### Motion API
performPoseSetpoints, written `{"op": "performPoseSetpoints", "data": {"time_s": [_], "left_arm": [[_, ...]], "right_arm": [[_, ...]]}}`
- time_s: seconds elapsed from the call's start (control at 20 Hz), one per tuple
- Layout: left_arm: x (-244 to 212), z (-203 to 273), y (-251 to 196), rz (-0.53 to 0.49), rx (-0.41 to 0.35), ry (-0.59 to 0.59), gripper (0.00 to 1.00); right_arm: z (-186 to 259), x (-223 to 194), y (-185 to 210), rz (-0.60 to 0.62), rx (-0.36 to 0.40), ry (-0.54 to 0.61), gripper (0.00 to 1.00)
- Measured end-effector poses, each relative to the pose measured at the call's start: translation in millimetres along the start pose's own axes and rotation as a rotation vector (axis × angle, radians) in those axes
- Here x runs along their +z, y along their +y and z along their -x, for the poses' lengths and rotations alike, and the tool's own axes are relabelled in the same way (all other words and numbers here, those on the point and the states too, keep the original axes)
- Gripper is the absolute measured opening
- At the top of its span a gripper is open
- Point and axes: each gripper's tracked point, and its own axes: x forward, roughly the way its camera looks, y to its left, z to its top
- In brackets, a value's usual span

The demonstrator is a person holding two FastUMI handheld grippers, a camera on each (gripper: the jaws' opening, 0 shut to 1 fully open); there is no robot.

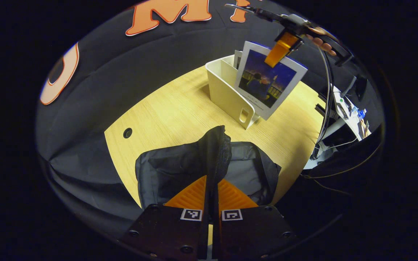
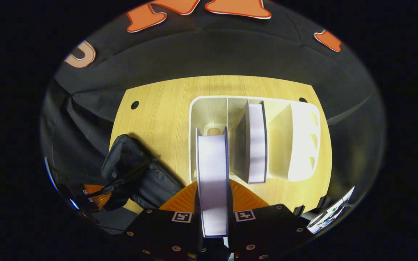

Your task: Open the schoolbag, grab two books from the bookshelf and put them into the schoolbag.

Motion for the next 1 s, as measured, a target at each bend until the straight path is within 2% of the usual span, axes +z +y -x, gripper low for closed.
{"op": "performPoseSetpoints", "data": {"time_s": [0.2, 0.4, 0.7, 0.85, 1.0], "left_arm": [[-3, 0, 1, -0.009, -0.013, -0.007, 0.06], [-2, -2, 9, -0.021, -0.022, -0.005, 0.05], [6, 9, 20, -0.043, -0.03, -0.006, 0.05], [10, 14, 25, -0.066, -0.023, -0.003, 0.06], [19, 18, 25, -0.079, -0.028, -0.005, 0.06]], "right_arm": [[19, -37, -3, -0.038, 0.032, -0.026, 0.28], [36, -76, 11, -0.089, 0.157, -0.005, 0.28], [59, -95, 11, -0.084, 0.217, -0.109, 0.28], [69, -100, 28, -0.146, 0.339, -0.149, 0.28], [67, -110, 39, -0.151, 0.407, -0.177, 0.28]]}}
